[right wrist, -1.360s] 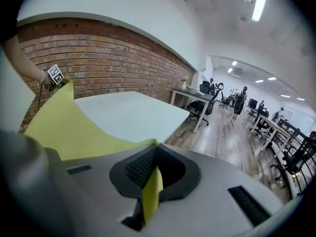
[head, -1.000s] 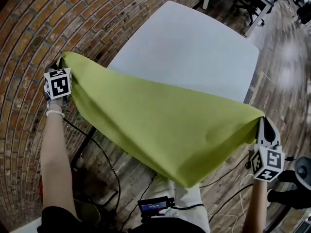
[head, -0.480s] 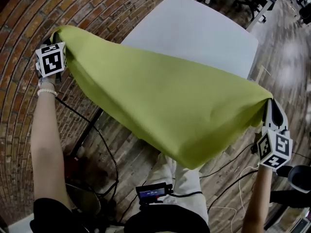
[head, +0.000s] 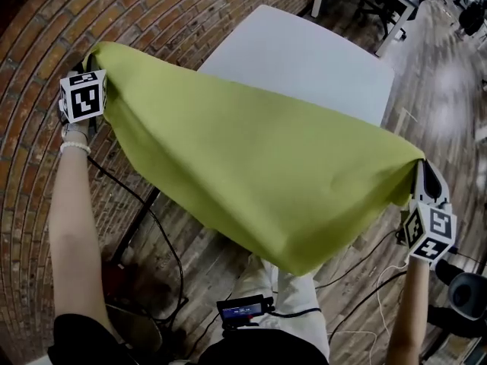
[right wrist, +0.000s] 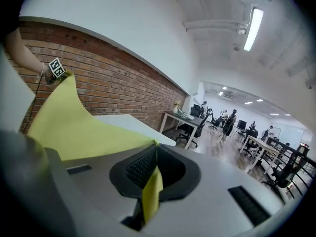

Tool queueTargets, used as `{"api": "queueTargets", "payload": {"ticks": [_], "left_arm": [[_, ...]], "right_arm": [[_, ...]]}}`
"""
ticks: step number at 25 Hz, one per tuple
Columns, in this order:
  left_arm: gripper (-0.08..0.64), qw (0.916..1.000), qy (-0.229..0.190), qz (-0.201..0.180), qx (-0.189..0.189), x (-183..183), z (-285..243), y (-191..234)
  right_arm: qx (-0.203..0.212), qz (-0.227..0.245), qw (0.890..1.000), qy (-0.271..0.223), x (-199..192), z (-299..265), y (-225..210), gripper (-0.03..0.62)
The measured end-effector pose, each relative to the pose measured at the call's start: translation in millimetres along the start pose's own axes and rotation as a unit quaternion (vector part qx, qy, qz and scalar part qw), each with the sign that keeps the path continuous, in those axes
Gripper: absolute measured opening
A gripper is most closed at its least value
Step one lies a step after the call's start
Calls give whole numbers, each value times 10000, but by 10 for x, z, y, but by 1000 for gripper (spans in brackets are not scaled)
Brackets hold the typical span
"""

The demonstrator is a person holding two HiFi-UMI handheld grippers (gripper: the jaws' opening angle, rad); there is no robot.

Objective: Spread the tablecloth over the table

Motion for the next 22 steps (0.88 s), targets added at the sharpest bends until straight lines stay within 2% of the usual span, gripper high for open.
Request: {"api": "queueTargets", "payload": {"ticks": [4, 9, 15, 22], "left_arm": [[15, 10000, 32, 16, -92, 60, -172, -150], [15, 9992, 62, -241, -301, 154, -494, -459], [15, 9970, -4, -486, -599, 445, -906, -976], [15, 9927, 127, -828, -872, 315, -1204, -1550]], "right_arm": [[-30, -96, 9997, 223, -128, -166, -70, 34], [-74, -76, 9986, 516, -278, -485, -119, 34], [-189, -100, 9964, 820, -479, -817, -175, 34], [-211, -194, 9906, 1339, -977, -1160, -185, 34]]}}
Point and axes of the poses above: the fingertips, and each gripper's own axes: z backward along the fingers, y to its left, x out of its top, the point moved 10 cm from there along z, backward along the fingers, and after that the axes turned 8 degrees about z, right-handed, at the moved point
